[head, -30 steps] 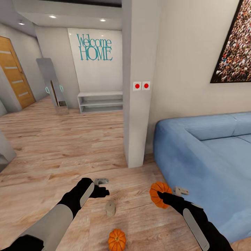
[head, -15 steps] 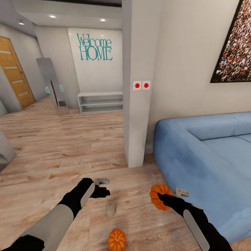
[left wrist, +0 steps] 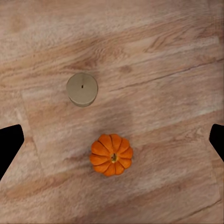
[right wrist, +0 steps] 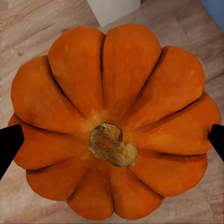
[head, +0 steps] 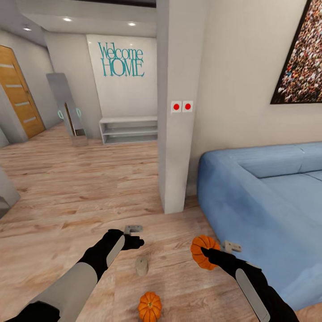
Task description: Place each of the two pumpkins and all three candles from the living room inside a cabinet in the living room (use any cabinet), then make sure every cabinet is closed, and position the cauldron so it is next to a table in the living room.
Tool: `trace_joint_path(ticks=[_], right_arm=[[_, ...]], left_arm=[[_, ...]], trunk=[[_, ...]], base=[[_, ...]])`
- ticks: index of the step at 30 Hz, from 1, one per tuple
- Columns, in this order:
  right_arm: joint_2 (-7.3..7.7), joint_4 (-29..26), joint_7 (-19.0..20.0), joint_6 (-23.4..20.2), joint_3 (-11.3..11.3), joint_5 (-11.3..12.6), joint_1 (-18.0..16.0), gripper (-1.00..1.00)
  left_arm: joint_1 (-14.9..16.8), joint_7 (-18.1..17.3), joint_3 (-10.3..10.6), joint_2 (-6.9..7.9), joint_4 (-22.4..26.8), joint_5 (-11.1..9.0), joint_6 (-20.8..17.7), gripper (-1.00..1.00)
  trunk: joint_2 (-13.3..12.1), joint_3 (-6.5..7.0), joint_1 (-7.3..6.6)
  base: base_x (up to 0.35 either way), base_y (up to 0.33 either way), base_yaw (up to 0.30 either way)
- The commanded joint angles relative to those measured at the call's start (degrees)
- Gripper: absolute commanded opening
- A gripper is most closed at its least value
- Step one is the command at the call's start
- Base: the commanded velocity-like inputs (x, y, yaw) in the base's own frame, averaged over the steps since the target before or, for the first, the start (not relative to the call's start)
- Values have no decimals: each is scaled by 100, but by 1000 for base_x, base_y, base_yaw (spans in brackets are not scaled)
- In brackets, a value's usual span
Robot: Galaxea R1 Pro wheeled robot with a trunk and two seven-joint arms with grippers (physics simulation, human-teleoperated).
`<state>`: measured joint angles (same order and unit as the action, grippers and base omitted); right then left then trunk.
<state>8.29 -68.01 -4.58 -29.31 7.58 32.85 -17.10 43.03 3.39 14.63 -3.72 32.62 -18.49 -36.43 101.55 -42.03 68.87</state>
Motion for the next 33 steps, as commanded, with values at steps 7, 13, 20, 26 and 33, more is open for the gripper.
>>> trace_joint_path(ticks=[7,13,20,26,33], right_arm=[[6,-517,-43,-13,23,71,36,-100],[5,-831,-50,-14,24,72,150,-100],[4,-1269,-56,-35,10,67,339,-100],[-2,-1548,-60,-68,7,71,514,-100],[-2,-1587,-60,-74,9,72,540,-100]], left_arm=[[3,18,52,1,-4,-34,-60,100],[3,4,72,-12,-5,-27,-215,100],[3,9,63,-15,1,-49,-716,100],[3,5,52,-15,0,-87,-950,100],[3,4,49,-15,-1,-100,-1012,100]], trunk=[[285,-131,154],[526,-239,286],[806,-365,439],[1047,-473,571],[1328,-598,725]], base=[[0,0,0],[0,0,0],[0,0,0],[0,0,0],[0,0,0]])
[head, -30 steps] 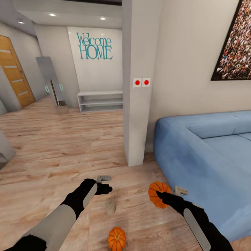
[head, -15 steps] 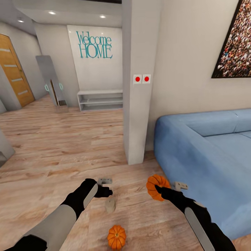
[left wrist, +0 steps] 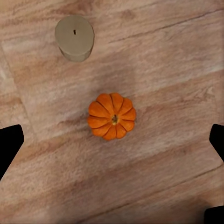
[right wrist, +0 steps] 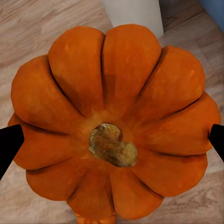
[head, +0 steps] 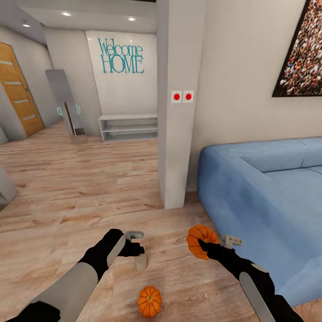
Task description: Place each of the two pumpkins and all three candles from the living room inside a cabinet in the living room (use any cabinet), then make sure every cabinet is closed, and position the cauldron so it is next to a table in the living room.
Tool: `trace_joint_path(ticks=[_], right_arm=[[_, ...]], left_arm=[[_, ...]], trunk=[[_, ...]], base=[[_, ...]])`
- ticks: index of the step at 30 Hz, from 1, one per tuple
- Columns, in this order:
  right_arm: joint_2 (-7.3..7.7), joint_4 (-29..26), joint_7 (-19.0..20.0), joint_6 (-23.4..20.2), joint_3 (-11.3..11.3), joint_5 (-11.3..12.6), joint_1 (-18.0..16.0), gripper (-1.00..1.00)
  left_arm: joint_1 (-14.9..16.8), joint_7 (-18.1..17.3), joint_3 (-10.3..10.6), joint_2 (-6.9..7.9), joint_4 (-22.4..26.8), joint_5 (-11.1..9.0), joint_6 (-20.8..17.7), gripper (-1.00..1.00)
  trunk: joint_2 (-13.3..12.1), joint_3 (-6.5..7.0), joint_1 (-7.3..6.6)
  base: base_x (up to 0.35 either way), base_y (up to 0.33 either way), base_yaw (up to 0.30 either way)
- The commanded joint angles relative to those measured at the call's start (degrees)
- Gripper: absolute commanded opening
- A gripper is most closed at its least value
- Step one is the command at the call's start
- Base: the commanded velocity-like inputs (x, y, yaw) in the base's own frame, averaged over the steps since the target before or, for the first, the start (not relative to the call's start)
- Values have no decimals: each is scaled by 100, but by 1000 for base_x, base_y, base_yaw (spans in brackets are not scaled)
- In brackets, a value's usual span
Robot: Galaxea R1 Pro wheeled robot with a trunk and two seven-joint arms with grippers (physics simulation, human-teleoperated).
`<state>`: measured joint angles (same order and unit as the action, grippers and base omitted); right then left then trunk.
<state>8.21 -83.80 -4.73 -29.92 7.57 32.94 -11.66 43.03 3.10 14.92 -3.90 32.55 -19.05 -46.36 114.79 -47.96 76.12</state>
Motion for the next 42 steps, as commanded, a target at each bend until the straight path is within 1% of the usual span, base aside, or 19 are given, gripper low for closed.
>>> trace_joint_path(ticks=[1,42], right_arm=[[5,-11,-44,-13,13,63,-2,-100],[5,-5,-38,-14,10,72,2,-100]], left_arm=[[3,34,20,3,6,-44,-21,100],[4,28,21,3,35,-28,52,100]], trunk=[[44,-24,22],[1689,-760,922]], base=[[0,0,0],[0,0,0]])
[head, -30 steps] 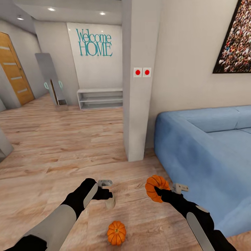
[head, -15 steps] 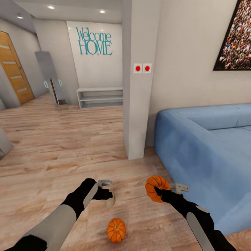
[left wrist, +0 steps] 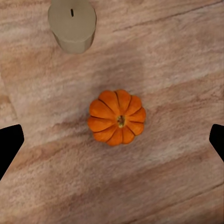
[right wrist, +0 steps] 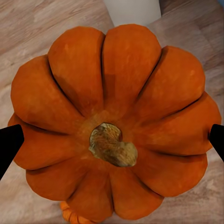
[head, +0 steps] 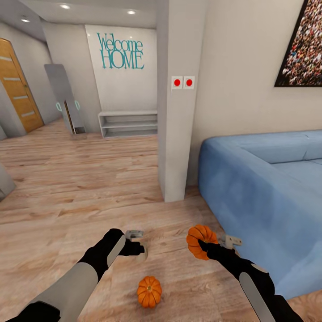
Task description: Place each of the two pumpkins and all three candles from the living room inside a cabinet in the living room (use any cabinet), then make sure every cabinet is closed, and position the cauldron so it is next to a table in the living room.
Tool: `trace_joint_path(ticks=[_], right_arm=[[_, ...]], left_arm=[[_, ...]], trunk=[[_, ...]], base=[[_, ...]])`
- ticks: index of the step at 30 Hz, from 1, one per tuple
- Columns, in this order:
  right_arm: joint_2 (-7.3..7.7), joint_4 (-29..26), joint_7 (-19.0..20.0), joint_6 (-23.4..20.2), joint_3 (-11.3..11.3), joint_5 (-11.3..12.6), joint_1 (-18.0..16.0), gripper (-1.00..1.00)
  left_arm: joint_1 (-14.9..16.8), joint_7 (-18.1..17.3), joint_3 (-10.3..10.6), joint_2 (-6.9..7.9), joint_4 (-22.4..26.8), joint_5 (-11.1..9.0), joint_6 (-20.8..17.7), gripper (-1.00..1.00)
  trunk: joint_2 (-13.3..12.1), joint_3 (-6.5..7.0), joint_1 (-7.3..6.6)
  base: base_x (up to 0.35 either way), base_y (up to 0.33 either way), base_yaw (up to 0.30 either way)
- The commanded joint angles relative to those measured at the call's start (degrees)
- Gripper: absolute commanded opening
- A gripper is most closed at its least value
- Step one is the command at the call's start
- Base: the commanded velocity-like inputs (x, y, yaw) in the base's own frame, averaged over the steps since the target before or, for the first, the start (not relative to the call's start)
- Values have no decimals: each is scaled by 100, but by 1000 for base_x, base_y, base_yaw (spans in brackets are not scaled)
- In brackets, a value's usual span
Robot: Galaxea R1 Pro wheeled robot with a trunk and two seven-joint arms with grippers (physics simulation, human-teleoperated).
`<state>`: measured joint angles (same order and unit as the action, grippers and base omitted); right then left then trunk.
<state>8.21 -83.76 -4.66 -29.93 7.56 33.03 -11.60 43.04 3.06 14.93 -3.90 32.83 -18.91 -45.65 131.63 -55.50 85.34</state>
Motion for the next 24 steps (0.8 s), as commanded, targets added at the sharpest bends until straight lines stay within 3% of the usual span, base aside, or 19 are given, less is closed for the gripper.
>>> trace_joint_path(ticks=[1,24], right_arm=[[5,-9,-45,-13,10,63,-5,-100],[5,0,-44,-1,17,63,-1,-100]], left_arm=[[3,31,21,3,8,-43,-19,100],[3,33,27,7,-3,-34,148,100]], trunk=[[44,-24,21],[967,-437,526]], base=[[0,0,0],[0,0,0]])
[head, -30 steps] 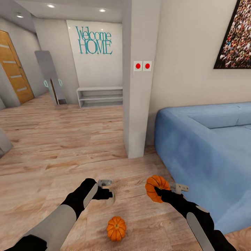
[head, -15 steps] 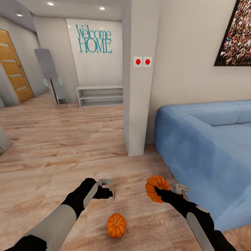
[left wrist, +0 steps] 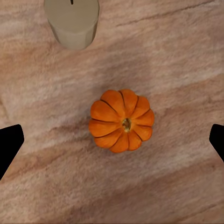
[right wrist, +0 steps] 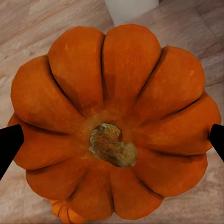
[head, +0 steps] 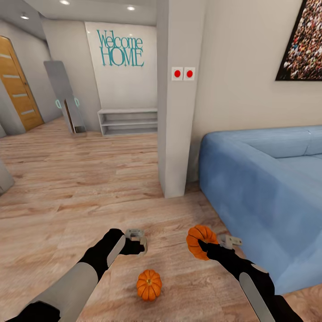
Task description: Place each of the two pumpkins and all three candles from the living room inside a cabinet in the living room (use any cabinet), then make sure every cabinet is closed, and position the cauldron so it is next to a table in the living room.
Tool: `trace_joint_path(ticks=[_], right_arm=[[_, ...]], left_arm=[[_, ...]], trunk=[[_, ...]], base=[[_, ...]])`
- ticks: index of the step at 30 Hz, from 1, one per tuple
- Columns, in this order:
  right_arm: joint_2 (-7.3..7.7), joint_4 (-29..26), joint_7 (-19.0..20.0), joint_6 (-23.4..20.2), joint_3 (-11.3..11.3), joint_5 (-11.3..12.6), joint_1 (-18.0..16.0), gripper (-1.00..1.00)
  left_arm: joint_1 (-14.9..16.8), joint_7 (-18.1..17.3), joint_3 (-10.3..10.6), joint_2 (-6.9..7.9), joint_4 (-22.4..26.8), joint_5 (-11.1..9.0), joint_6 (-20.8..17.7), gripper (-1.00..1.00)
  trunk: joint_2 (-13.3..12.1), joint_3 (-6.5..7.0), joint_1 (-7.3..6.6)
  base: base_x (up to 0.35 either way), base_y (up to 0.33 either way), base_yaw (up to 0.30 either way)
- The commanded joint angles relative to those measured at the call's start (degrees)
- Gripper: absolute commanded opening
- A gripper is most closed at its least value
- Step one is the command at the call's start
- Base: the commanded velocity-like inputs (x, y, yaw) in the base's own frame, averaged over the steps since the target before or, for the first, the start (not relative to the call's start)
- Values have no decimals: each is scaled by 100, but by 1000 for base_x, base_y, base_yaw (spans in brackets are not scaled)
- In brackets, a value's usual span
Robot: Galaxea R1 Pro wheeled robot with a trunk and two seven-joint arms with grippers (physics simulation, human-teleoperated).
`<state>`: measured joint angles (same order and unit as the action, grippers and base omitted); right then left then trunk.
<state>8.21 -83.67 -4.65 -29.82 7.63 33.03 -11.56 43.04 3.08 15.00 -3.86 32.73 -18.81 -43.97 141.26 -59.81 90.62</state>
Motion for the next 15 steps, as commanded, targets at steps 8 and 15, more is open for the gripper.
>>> trace_joint_path(ticks=[8,15], right_arm=[[5,-9,-45,-15,10,63,-4,-100],[5,-9,-45,-14,10,63,-4,-100]], left_arm=[[3,35,20,0,5,-44,-16,100],[3,32,20,-1,3,-44,-16,100]], trunk=[[202,-163,114],[212,-318,132]], base=[[0,0,0],[0,0,0]])
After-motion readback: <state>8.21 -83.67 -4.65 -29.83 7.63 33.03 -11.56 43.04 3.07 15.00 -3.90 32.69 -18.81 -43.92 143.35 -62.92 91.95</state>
